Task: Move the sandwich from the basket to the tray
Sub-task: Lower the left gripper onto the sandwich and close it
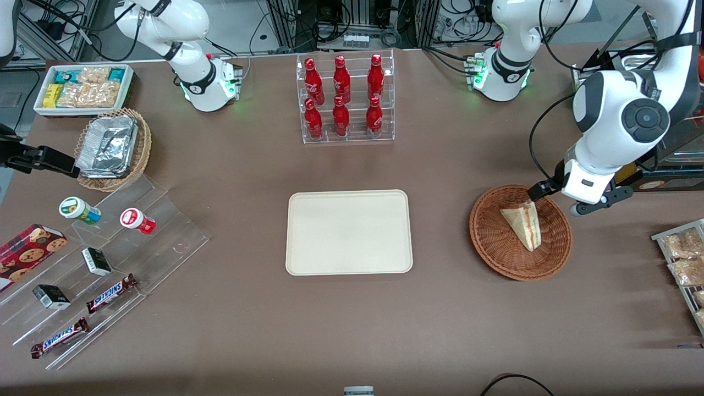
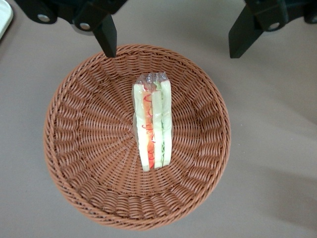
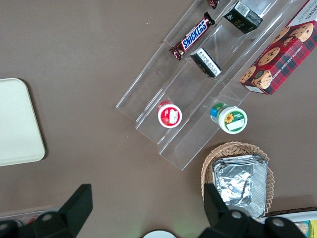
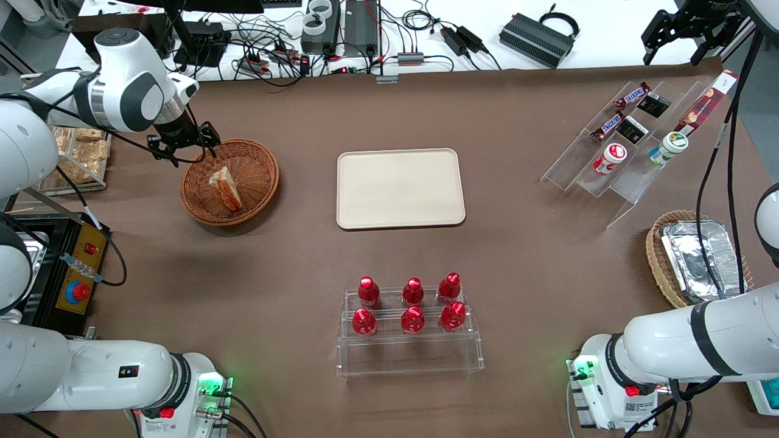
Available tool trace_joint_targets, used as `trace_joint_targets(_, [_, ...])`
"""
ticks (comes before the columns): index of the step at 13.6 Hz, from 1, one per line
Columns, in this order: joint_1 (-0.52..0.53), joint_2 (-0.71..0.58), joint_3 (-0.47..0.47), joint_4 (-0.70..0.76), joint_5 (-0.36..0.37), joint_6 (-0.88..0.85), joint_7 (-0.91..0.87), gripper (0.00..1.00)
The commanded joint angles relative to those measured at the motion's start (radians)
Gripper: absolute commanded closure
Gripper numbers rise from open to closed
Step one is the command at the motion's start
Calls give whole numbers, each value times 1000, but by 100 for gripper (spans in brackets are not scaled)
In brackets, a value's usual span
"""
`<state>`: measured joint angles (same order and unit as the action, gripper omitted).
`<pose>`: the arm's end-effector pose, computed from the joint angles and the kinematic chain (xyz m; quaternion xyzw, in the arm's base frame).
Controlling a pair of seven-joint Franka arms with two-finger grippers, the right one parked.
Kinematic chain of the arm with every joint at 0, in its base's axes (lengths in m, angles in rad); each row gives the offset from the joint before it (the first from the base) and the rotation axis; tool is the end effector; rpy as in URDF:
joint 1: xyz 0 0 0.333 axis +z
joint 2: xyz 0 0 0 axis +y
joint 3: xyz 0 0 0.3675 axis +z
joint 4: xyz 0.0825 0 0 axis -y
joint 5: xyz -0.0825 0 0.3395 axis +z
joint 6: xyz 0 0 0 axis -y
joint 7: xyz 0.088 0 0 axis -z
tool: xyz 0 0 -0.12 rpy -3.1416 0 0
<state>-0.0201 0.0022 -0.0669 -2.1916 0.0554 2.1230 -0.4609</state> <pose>0.4849 -0.0392 0.4434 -0.9844 -0.1706 0.0278 0.0317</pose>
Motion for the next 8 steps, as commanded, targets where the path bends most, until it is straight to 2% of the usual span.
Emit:
trace_joint_targets(1, [-1, 67, -2, -5, 18, 72, -22, 0])
trace_joint_targets(8, [-3, 205, -1, -22, 18, 235, -27, 0])
